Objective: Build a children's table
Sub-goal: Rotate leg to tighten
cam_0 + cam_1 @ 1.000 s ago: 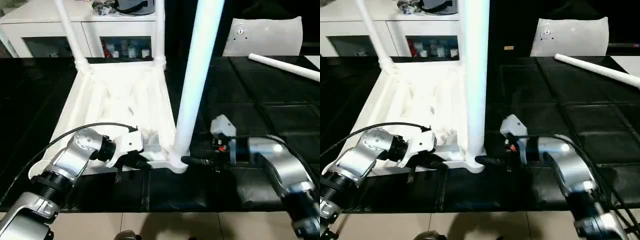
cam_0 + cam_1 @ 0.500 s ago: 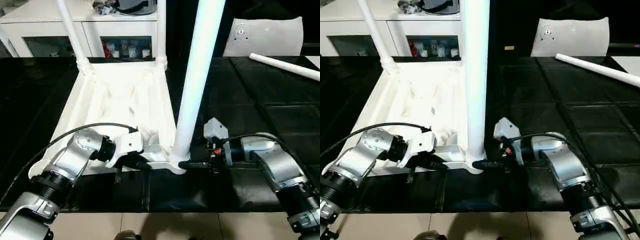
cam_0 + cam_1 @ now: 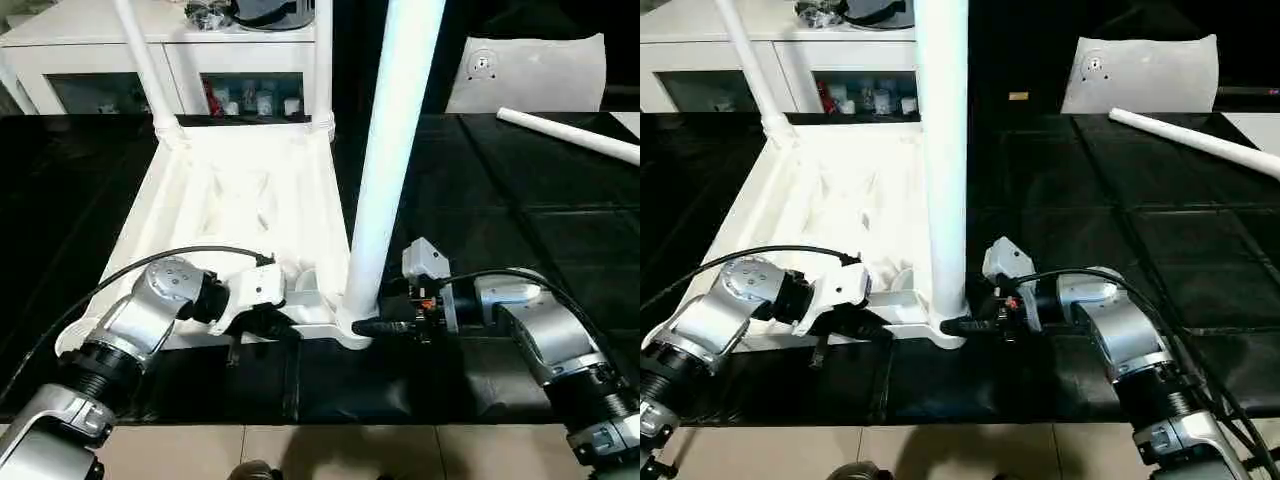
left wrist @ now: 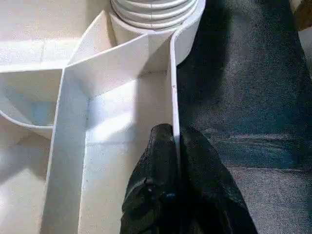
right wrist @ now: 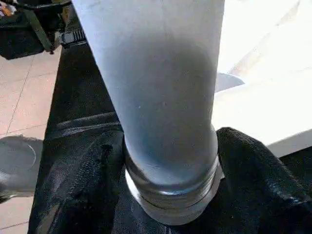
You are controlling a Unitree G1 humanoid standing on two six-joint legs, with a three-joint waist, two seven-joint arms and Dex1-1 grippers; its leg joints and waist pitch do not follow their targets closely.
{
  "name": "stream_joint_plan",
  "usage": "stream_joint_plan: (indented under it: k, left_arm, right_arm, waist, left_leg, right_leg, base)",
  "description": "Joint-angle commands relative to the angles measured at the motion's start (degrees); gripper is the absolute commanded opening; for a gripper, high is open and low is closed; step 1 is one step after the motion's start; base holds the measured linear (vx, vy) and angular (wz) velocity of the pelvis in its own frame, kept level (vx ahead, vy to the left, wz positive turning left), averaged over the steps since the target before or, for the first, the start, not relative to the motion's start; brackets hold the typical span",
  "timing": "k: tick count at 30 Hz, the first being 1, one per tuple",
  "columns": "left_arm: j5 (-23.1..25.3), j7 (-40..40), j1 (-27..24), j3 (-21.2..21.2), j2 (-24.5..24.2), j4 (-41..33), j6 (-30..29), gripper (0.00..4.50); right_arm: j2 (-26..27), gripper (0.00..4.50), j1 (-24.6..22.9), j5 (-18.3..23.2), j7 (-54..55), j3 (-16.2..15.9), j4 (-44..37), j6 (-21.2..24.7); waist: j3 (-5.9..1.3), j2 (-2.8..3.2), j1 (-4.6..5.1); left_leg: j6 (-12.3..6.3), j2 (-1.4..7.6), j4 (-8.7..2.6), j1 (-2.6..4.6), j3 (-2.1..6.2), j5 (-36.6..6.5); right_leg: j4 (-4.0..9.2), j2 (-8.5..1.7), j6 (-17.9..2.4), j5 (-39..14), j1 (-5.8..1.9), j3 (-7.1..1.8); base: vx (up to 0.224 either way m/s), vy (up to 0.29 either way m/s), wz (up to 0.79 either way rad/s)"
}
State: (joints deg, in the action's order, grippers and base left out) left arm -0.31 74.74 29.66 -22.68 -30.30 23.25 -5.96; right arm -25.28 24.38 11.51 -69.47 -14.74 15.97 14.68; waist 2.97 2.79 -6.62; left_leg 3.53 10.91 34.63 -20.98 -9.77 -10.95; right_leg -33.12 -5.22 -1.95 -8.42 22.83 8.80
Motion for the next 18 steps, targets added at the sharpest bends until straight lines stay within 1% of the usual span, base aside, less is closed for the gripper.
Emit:
stream_joint_plan:
  k: [1,2,3,4,5,6,7,8,9,10,11,12,13,14,15,16,17,18]
  left_arm:
    - [0.31,-1.16,0.23,0.39,0.68,-1.67,-0.98,0.0]
    - [-0.07,-2.64,0.16,1.06,1.42,-1.97,-2.56,0.0]
    - [-0.83,-5.57,0.1,2.41,2.97,-2.64,-5.73,0.0]
    - [-1.2,-7.07,0.09,3.08,3.79,-2.92,-7.28,0.0]
    - [-1.37,-8.34,0.08,3.55,4.45,-3.13,-8.39,0.0]
    - [-1.57,-11.32,-0.05,4.5,6.04,-3.73,-10.8,0.0]
    - [-1.64,-13.05,-0.12,5.01,6.99,-4.1,-12.14,0.0]
    - [-1.96,-17.3,-0.44,6.25,9.62,-5.28,-15.49,0.0]
    - [-2.09,-18.42,-0.53,6.56,10.44,-5.63,-16.35,0.0]
    - [-1.9,-21.03,-0.67,7.13,12.24,-6.21,-17.84,0.0]
    - [-1.84,-21.7,-0.69,7.28,12.7,-6.35,-18.22,0.0]
    - [-1.47,-24.21,-0.9,7.88,14.44,-7.15,-19.89,0.0]
    - [-1.35,-24.88,-0.99,8.07,14.91,-7.46,-20.43,0.0]
    - [-0.87,-29.5,-0.91,8.93,18.55,-8.22,-22.68,0.0]
    - [-0.87,-29.5,-0.91,8.93,18.55,-8.22,-22.68,0.0]
    - [-0.79,-31.54,-0.86,9.27,20.3,-8.67,-23.63,0.0]
    - [-0.5,-33.81,-0.87,9.62,21.89,-9.31,-24.58,0.0]
    - [-0.08,-35.48,-0.91,9.52,23.14,-9.98,-25.15,0.0]
  right_arm:
    - [1.37,2.72,-1.43,1.03,0.83,-0.49,-2.34,0.7]
    - [2.15,2.72,-2.46,1.71,2.21,-0.01,-3.65,1.96]
    - [3.67,2.72,-4.1,2.41,5.12,0.75,-5.63,3.65]
    - [4.41,2.72,-4.82,2.55,6.6,1.07,-6.4,4.22]
    - [5.1,2.72,-5.38,2.44,8.04,1.31,-6.81,4.5]
    - [6.83,2.72,-6.27,1.47,11.58,1.6,-6.89,4.45]
    - [7.79,2.72,-6.58,0.68,13.66,1.69,-6.67,4.33]
    - [10.38,2.7,-7.17,-1.09,18.92,1.91,-6.18,4.63]
    - [11.16,2.7,-7.22,-1.49,20.37,1.97,-6.02,4.98]
    - [13.31,2.69,-7.15,-1.75,23.49,2.49,-5.69,6.07]
    - [13.87,2.69,-7.13,-1.82,24.28,2.64,-5.62,6.37]
    - [16.05,2.68,-7.19,-2.16,27.47,3.17,-5.68,7.76]
    - [16.65,2.68,-7.25,-2.29,28.39,3.29,-5.81,8.25]
    - [20.62,2.68,-6.67,-2.02,33.37,4.24,-5.69,10.97]
    - [20.62,2.68,-6.67,-2.02,33.37,4.24,-5.69,10.97]
    - [22.41,2.68,-6.22,-2.08,35.88,4.65,-5.38,12.31]
    - [23.93,2.67,-5.81,-2.63,38.5,4.89,-5.08,13.16]
    - [25.35,2.67,-5.35,-3.17,40.95,5.18,-4.72,13.57]
  waist:
    - [-4.23,-0.21,0.38]
    - [-4.27,-0.24,0.42]
    - [-4.25,0.01,0.26]
    - [-4.09,-0.21,0.41]
    - [-4.09,-0.3,0.49]
    - [-4.03,-0.23,0.67]
    - [-3.84,-0.28,0.97]
    - [-3.79,-0.27,1.33]
    - [-3.65,-0.31,1.62]
    - [-3.41,-0.3,2.29]
    - [-3.27,-0.44,3.06]
    - [-3.34,-0.46,3.27]
    - [-3.24,-0.38,3.67]
    - [-3.2,-0.42,4.48]
    - [-3.19,-0.37,4.81]
    - [-3.29,-0.18,5.36]
    - [-3.38,-0.11,5.61]
    - [-3.47,0.09,5.81]
  left_leg:
    - [-2.99,2.88,-4.01,0.69,0.87,-11.74]
    - [-2.86,2.85,-4.03,0.68,0.88,-11.88]
    - [-2.7,2.95,-4.04,0.95,0.93,-12.14]
    - [-2.41,2.93,-4.11,0.89,0.96,-12.84]
    - [-2.08,2.67,-4.08,0.92,0.99,-13.45]
    - [-1.89,2.64,-4.15,0.87,1.03,-13.68]
    - [-1.51,2.57,-4.11,0.91,0.94,-14.17]
    - [-1.18,2.26,-4.0,1.09,1.01,-15.2]
    - [-1.03,2.21,-4.03,1.03,1.04,-15.36]
    - [-0.94,1.94,-3.95,1.19,1.12,-16.96]
    - [-0.92,1.58,-3.78,1.11,1.21,-18.25]
    - [-0.88,1.49,-3.61,1.41,1.2,-18.56]
    - [-0.99,1.41,-3.49,1.66,1.13,-18.96]
    - [-1.42,1.06,-3.2,1.72,1.18,-19.35]
    - [-1.48,1.08,-3.19,1.94,1.18,-19.5]
    - [-1.54,1.16,-3.27,1.8,1.4,-19.51]
    - [-1.82,1.46,-3.64,1.5,1.66,-19.76]
    - [-1.88,1.82,-3.94,1.42,1.86,-20.2]
  right_leg:
    - [4.19,-4.24,-6.59,-20.97,-3.14,-3.88]
    - [4.23,-4.27,-6.46,-21.3,-3.26,-3.87]
    - [4.3,-4.28,-6.54,-21.54,-3.03,-3.88]
    - [4.5,-4.35,-6.48,-22.55,-3.11,-3.81]
    - [4.71,-4.35,-5.77,-24.34,-3.16,-3.59]
    - [4.79,-4.32,-5.35,-25.03,-3.23,-3.57]
    - [5.09,-4.32,-4.69,-26.53,-3.0,-3.47]
    - [5.58,-4.4,-3.8,-29.09,-3.08,-3.1]
    - [5.72,-4.33,-3.47,-29.77,-3.03,-3.0]
    - [6.26,-4.15,-2.44,-32.17,-2.94,-2.52]
    - [6.8,-4.02,-0.92,-34.55,-3.1,-1.97]
    - [7.06,-4.09,-0.3,-35.34,-2.98,-1.86]
    - [7.33,-4.02,-0.09,-35.84,-2.69,-1.77]
    - [7.89,-3.91,1.25,-37.4,-2.76,-1.17]
    - [8.06,-3.83,1.27,-37.34,-2.59,-1.08]
    - [8.04,-3.81,1.29,-36.44,-2.86,-0.83]
    - [7.99,-3.78,1.47,-35.05,-3.26,-0.71]
    - [7.72,-3.87,1.11,-33.08,-3.42,-0.81]
  base:
    - [0.0,0.0,0.0]
    - [0.0,0.0,0.0]
    - [0.0,0.0,0.0]
    - [0.0,0.0,0.0]
    - [0.0,0.0,0.0]
    - [0.0,0.0,0.0]
    - [0.0,0.0,0.0]
    - [0.0,0.0,0.0]
    - [0.0,0.0,0.0]
    - [0.0,0.0,0.0]
    - [0.0,0.0,0.0]
    - [0.0,0.0,0.0]
    - [0.0,0.0,0.0]
    - [0.0,0.0,0.0]
    - [0.0,0.0,0.0]
    - [0.0,0.0,0.0]
    - [0.0,0.0,0.0]
    - [0.0,0.0,0.0]
